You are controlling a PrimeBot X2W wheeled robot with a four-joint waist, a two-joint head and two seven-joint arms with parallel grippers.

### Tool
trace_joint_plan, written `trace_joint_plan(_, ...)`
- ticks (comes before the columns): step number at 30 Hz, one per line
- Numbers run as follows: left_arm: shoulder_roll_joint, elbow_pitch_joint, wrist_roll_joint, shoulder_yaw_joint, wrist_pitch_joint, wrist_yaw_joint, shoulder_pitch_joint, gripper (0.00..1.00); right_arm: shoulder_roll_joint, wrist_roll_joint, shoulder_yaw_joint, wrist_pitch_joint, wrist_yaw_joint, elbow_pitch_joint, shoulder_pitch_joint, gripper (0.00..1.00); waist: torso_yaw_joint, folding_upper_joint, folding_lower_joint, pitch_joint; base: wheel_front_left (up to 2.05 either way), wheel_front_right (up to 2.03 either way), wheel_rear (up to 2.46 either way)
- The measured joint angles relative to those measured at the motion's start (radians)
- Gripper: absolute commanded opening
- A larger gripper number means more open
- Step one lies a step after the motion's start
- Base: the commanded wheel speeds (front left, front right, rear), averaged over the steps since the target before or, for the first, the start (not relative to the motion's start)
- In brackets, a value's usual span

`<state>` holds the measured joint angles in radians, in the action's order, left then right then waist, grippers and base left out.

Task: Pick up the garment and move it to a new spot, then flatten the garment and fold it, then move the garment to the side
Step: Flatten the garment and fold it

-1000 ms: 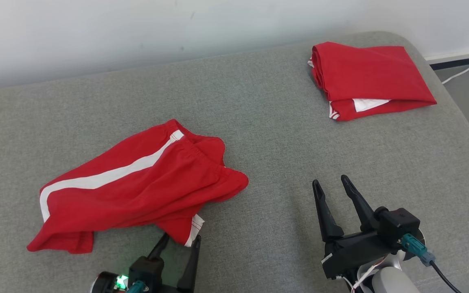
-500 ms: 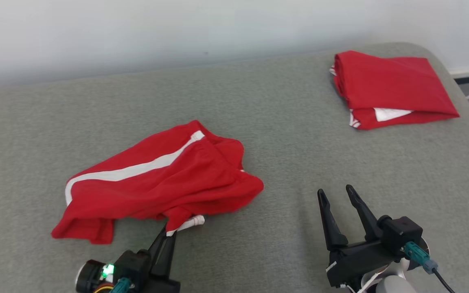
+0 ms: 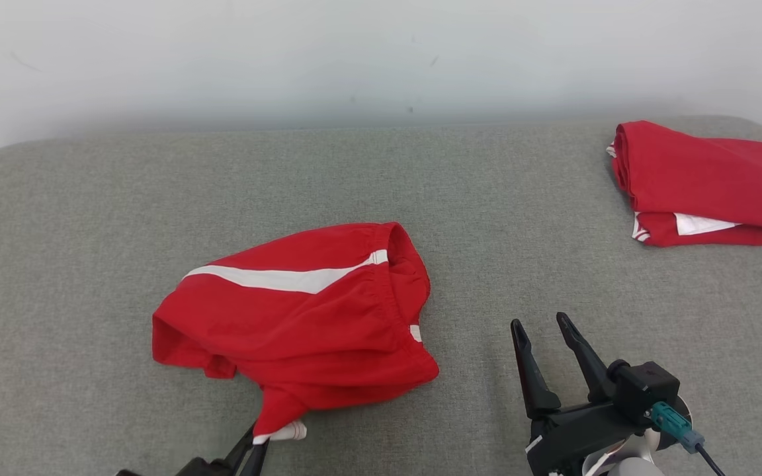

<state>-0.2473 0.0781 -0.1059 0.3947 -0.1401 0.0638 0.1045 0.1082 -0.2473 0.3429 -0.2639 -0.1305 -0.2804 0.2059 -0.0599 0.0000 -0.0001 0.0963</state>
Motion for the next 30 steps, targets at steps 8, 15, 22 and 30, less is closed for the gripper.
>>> trace_joint_plan(8, 0.012, 0.03, -0.034, 0.0, -0.019, 0.002, -0.023, 1.0, 0.005, -0.003, 0.003, 0.0, 0.0, -0.015, 0.0, 1.0, 0.019, 0.0, 0.0, -0.004, 0.0, 0.0, 0.0)
trace_joint_plan(15, 0.061, 0.004, -0.071, -0.014, -0.09, 0.028, -0.045, 1.0, 0.012, -0.008, 0.005, 0.0, 0.0, -0.017, -0.009, 1.0, 0.042, 0.0, 0.0, -0.015, 0.0, 0.0, 0.0)
trace_joint_plan(22, 0.073, -0.079, -0.083, -0.059, -0.118, 0.053, -0.065, 1.0, 0.016, -0.018, 0.013, 0.0, 0.0, -0.029, -0.012, 1.0, 0.07, 0.0, 0.0, -0.03, 0.0, 0.0, 0.0)
trace_joint_plan(30, 0.081, -0.133, -0.076, -0.106, -0.121, 0.08, -0.089, 1.0, 0.025, -0.035, 0.042, 0.0, 0.0, -0.052, -0.011, 1.0, 0.089, 0.0, 0.0, -0.04, 0.0, 0.0, 0.0)
